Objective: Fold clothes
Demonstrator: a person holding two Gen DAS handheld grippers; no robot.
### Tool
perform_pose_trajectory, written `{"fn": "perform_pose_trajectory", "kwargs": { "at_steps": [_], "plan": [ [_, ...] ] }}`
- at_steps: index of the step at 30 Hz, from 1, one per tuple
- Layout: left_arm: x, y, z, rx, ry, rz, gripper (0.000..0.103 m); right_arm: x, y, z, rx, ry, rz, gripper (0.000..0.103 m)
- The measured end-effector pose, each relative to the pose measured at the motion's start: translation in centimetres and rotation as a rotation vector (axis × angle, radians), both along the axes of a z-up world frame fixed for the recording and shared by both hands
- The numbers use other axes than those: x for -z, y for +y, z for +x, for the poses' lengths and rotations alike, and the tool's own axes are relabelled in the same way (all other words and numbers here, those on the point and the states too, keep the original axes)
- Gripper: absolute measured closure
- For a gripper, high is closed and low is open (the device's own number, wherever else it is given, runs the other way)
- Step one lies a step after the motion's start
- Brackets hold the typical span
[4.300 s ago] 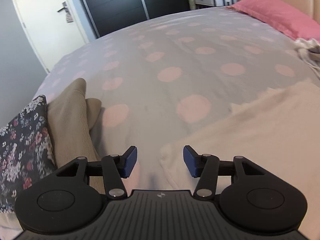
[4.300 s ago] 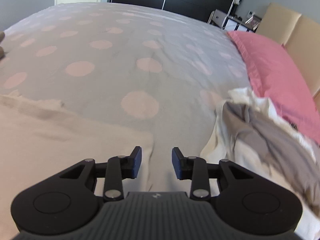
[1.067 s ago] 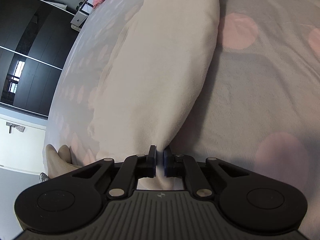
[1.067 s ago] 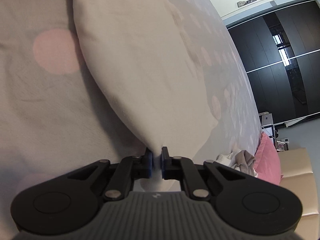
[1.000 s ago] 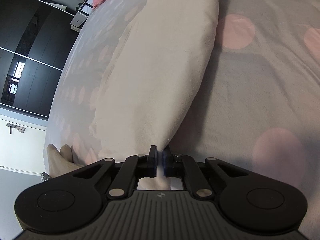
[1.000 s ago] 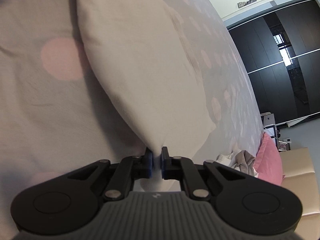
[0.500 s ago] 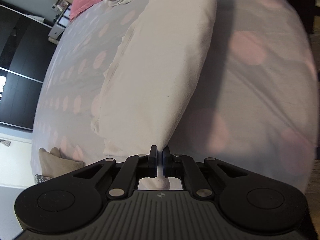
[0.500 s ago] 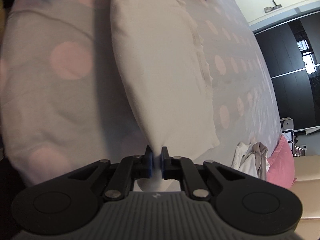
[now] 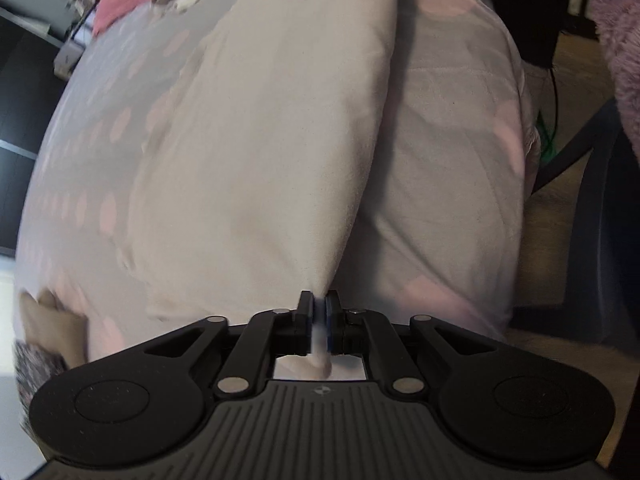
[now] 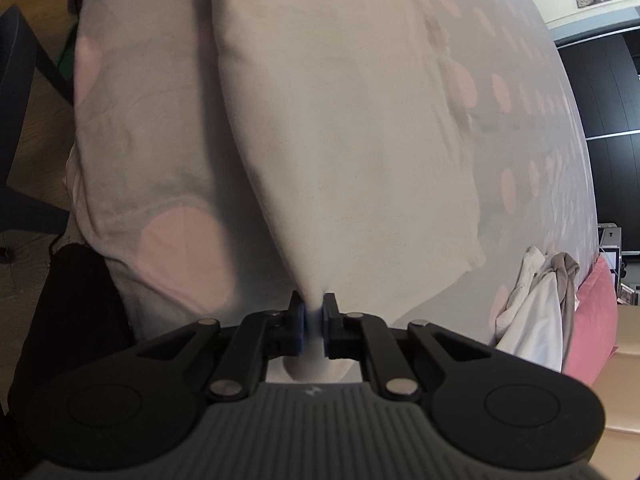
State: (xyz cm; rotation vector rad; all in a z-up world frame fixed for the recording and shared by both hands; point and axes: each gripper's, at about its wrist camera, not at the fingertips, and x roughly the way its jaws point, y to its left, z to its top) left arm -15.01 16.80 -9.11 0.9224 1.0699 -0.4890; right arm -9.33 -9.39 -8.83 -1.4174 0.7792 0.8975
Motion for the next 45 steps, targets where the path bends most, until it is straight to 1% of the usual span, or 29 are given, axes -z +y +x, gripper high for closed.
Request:
{"fn": "perform_pose_trajectory", "kwargs": {
  "at_steps": [1,2,3,4,5,8,11,12,14,16,18,20,22,25,28,29,30,32,33,35,39,41,44,45],
  "plan": [
    [0.2,-0.3,-0.1,-0.031,0.009,-0.009,0.096,-0.2,-0.1,0.0,0.005,0.020,0.011,0.091],
    [0.2,-0.7,-0.3,-0.054,0.017,-0.023,0.090,-0.4,-0.2,0.1,0.011,0.041,0.023,0.090],
    [0.1,-1.0,-0.5,-0.076,0.013,-0.038,0.085,-0.6,-0.3,0.1,0.016,0.062,0.034,0.083],
    [0.0,-1.4,-0.8,-0.098,0.008,-0.053,0.077,-1.0,-0.5,0.1,0.030,0.084,0.061,0.078],
    [-0.1,-1.7,-1.0,-0.120,0.003,-0.069,0.073,-1.3,-0.7,0.1,0.044,0.106,0.088,0.073],
    [-0.5,-2.4,-1.0,-0.206,-0.005,-0.125,0.073,-2.7,-1.3,0.8,0.127,0.135,0.195,0.072],
    [-1.4,-2.5,-0.4,-0.293,-0.020,-0.196,0.073,-3.8,-1.5,2.3,0.235,0.112,0.279,0.071],
    [-1.6,-2.5,-0.1,-0.314,-0.027,-0.215,0.073,-4.2,-1.6,2.0,0.281,0.114,0.320,0.071],
    [-2.1,-2.6,0.6,-0.357,-0.051,-0.251,0.073,-4.5,-1.8,3.2,0.367,0.123,0.394,0.071],
    [-2.4,-2.7,1.4,-0.390,-0.068,-0.283,0.073,-4.5,-1.8,4.3,0.441,0.132,0.444,0.071],
    [-2.6,-2.7,2.3,-0.426,-0.075,-0.311,0.073,-3.5,-1.5,5.0,0.510,0.132,0.476,0.071],
    [-2.6,-2.6,3.3,-0.467,-0.084,-0.338,0.073,-3.0,-1.1,6.0,0.587,0.125,0.496,0.070],
    [-2.6,-2.4,4.2,-0.508,-0.093,-0.365,0.073,-2.7,-1.1,7.3,0.676,0.129,0.538,0.070],
    [-2.4,-2.2,5.7,-0.559,-0.110,-0.393,0.073,-2.3,-2.0,10.0,0.855,0.168,0.643,0.070],
    [-2.2,-1.9,7.1,-0.605,-0.119,-0.417,0.073,-1.3,-2.7,11.6,0.998,0.186,0.719,0.069],
    [-2.1,-1.6,7.5,-0.622,-0.118,-0.426,0.073,-1.0,-3.0,12.0,1.041,0.196,0.744,0.066],
    [-2.0,-1.4,7.9,-0.639,-0.117,-0.436,0.073,-0.7,-3.3,12.4,1.086,0.218,0.775,0.064],
    [-1.8,-0.8,8.7,-0.671,-0.111,-0.445,0.073,-0.2,-3.9,13.2,1.166,0.253,0.828,0.064],
    [-1.6,-0.4,8.9,-0.687,-0.109,-0.447,0.073,0.0,-4.0,13.4,1.185,0.257,0.837,0.060],
    [-1.4,0.3,9.4,-0.719,-0.106,-0.451,0.073,0.4,-4.2,13.8,1.223,0.266,0.853,0.057],
    [-0.6,1.5,10.2,-0.781,-0.099,-0.452,0.073,0.9,-4.6,14.3,1.284,0.277,0.882,0.057],
    [-0.2,1.9,10.3,-0.800,-0.093,-0.465,0.073,1.1,-4.8,14.5,1.308,0.279,0.900,0.057],
    [0.1,2.2,10.7,-0.814,-0.084,-0.480,0.073,0.8,-5.3,14.6,1.332,0.254,0.942,0.056],
    [0.2,2.3,10.9,-0.817,-0.080,-0.482,0.073,0.6,-5.5,14.7,1.340,0.245,0.949,0.054]
  ]
}}
